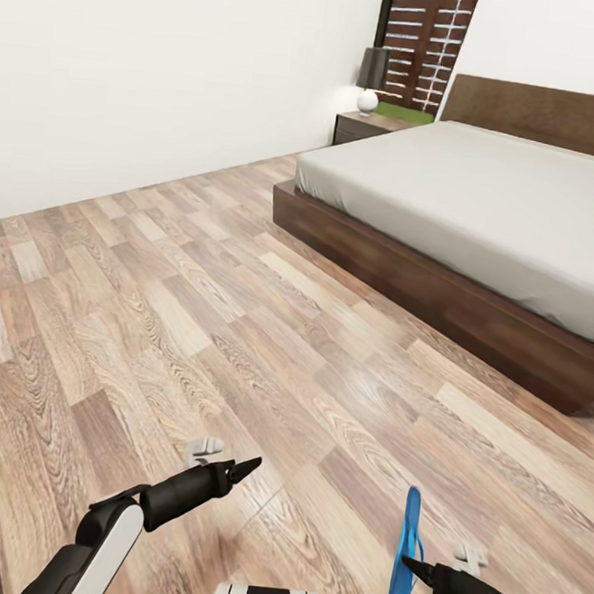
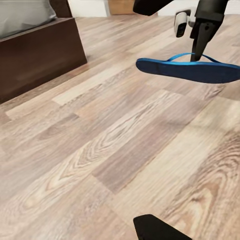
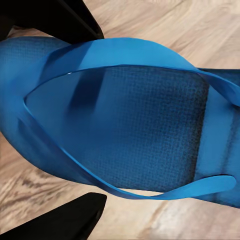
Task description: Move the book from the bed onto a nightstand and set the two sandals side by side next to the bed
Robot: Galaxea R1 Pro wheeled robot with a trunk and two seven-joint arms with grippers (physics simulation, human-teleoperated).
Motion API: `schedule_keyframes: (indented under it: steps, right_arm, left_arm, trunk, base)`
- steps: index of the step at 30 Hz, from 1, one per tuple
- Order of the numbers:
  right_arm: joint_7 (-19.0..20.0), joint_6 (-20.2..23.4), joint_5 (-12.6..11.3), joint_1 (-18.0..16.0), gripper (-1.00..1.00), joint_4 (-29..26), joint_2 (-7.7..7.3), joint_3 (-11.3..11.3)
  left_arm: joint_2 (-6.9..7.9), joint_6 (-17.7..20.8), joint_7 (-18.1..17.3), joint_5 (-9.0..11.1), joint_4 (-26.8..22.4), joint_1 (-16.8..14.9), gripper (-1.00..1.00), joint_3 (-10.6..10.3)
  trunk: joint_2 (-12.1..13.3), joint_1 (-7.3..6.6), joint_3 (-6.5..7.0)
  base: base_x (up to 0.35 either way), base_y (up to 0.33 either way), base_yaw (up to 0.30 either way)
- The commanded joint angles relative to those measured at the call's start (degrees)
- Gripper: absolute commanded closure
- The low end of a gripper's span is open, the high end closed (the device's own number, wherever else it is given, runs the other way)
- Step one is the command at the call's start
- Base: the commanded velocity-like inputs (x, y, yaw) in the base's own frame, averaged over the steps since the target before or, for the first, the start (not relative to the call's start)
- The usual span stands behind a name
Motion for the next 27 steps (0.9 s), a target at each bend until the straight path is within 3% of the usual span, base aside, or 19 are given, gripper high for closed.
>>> schedule_keyframes:
  steps: [1, 27]
  right_arm:
    - [0.1, 0.4, -0.3, 0.0, 1.0, 0.0, 0.02, -0.1]
    - [0.2, 0.4, -0.4, 0.0, 1.0, 0.0, 0.04, -0.1]
  left_arm:
    - [0.02, 0.4, 0.1, 0.4, 0.1, 0.0, -1.0, 0.0]
    - [0.0, 0.4, -0.1, 0.5, 0.2, 0.0, -1.0, -0.1]
  trunk:
    - [0.0, -0.03, 0.19]
    - [0.3, -0.7, 5.95]
  base:
    - [0.0, 0.0, 0.0]
    - [0.0, 0.0, 0.0]
